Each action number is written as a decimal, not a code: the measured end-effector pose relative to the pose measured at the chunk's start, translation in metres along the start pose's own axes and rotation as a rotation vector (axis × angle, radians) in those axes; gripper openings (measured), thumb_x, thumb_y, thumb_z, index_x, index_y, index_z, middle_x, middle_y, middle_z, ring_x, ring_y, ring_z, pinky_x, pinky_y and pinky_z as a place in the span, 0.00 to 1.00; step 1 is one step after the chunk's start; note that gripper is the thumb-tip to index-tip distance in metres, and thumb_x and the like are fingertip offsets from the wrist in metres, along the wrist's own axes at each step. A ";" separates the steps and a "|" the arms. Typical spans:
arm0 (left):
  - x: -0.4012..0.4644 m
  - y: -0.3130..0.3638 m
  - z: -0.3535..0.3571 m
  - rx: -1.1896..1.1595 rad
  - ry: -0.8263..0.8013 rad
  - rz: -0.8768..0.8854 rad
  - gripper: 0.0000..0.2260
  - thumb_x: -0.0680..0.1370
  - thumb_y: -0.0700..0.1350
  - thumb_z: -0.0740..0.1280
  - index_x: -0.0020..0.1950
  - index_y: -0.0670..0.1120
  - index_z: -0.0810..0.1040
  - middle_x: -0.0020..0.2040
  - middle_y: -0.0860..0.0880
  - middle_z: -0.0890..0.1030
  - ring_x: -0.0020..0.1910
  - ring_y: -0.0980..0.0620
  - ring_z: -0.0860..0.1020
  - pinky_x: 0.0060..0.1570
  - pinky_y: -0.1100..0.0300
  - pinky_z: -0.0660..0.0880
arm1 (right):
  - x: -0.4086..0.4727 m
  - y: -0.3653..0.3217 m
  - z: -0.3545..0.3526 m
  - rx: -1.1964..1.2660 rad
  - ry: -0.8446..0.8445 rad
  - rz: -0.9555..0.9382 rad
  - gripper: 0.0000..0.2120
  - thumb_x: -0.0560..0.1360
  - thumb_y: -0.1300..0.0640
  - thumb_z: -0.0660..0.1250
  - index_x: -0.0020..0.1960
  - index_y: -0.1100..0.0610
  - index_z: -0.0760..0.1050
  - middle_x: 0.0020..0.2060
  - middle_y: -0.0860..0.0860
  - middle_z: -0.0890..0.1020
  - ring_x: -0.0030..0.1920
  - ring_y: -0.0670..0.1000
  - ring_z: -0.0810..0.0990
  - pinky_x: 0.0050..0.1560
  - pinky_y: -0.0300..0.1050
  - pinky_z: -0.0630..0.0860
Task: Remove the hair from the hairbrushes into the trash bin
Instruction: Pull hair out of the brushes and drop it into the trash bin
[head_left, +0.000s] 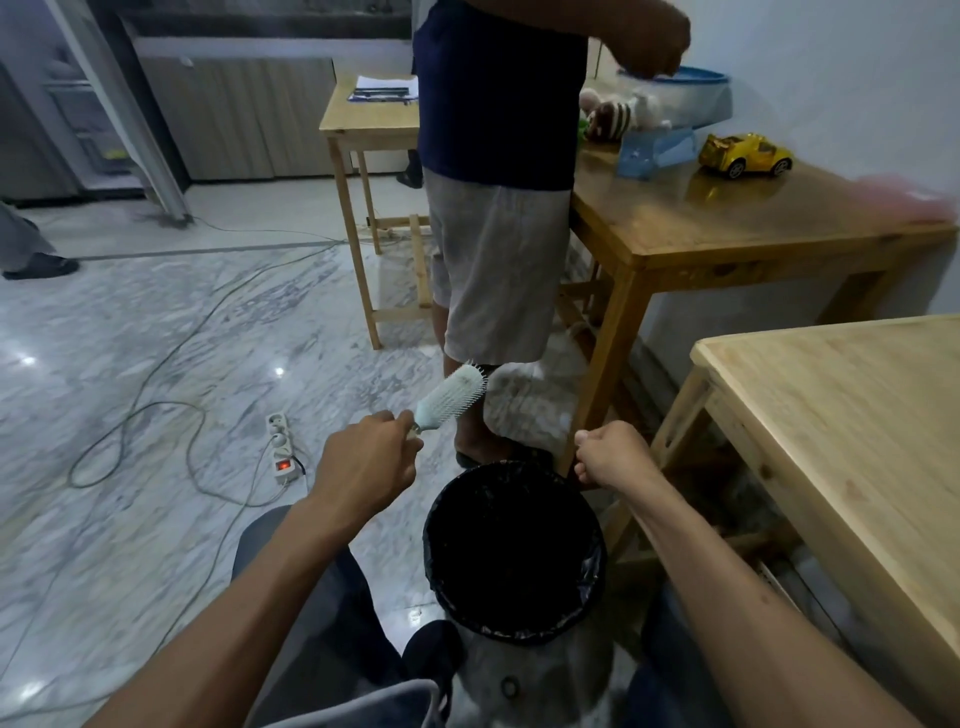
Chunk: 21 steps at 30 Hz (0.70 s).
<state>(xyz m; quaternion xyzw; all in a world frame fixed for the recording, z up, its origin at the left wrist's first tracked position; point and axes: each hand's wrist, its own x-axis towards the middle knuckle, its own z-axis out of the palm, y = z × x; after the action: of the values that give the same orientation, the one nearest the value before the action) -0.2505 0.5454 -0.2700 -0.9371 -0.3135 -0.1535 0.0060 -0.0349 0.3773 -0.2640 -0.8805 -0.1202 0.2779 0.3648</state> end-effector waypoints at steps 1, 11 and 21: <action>-0.001 -0.001 -0.002 0.050 0.015 0.024 0.09 0.79 0.49 0.68 0.53 0.44 0.78 0.40 0.46 0.79 0.35 0.41 0.79 0.29 0.56 0.64 | 0.001 -0.001 0.000 0.058 -0.003 0.038 0.12 0.84 0.56 0.62 0.54 0.63 0.79 0.41 0.55 0.82 0.41 0.52 0.82 0.48 0.48 0.81; -0.008 -0.007 0.010 0.249 -0.014 -0.003 0.15 0.61 0.36 0.82 0.44 0.41 0.82 0.30 0.43 0.74 0.24 0.42 0.74 0.24 0.62 0.55 | -0.004 -0.029 -0.017 0.836 -0.082 -0.127 0.18 0.85 0.51 0.57 0.39 0.54 0.73 0.33 0.51 0.76 0.35 0.51 0.78 0.39 0.45 0.76; 0.000 0.021 -0.007 0.144 0.185 0.099 0.13 0.71 0.37 0.77 0.54 0.43 0.83 0.34 0.45 0.74 0.28 0.44 0.72 0.26 0.57 0.57 | 0.005 -0.008 0.024 0.060 -0.173 -0.301 0.31 0.73 0.47 0.76 0.72 0.50 0.70 0.65 0.48 0.75 0.64 0.52 0.78 0.61 0.57 0.81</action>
<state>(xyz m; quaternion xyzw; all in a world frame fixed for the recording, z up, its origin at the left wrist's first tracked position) -0.2398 0.5277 -0.2614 -0.9305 -0.2751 -0.2157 0.1096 -0.0451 0.3990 -0.2745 -0.8140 -0.2733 0.2984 0.4169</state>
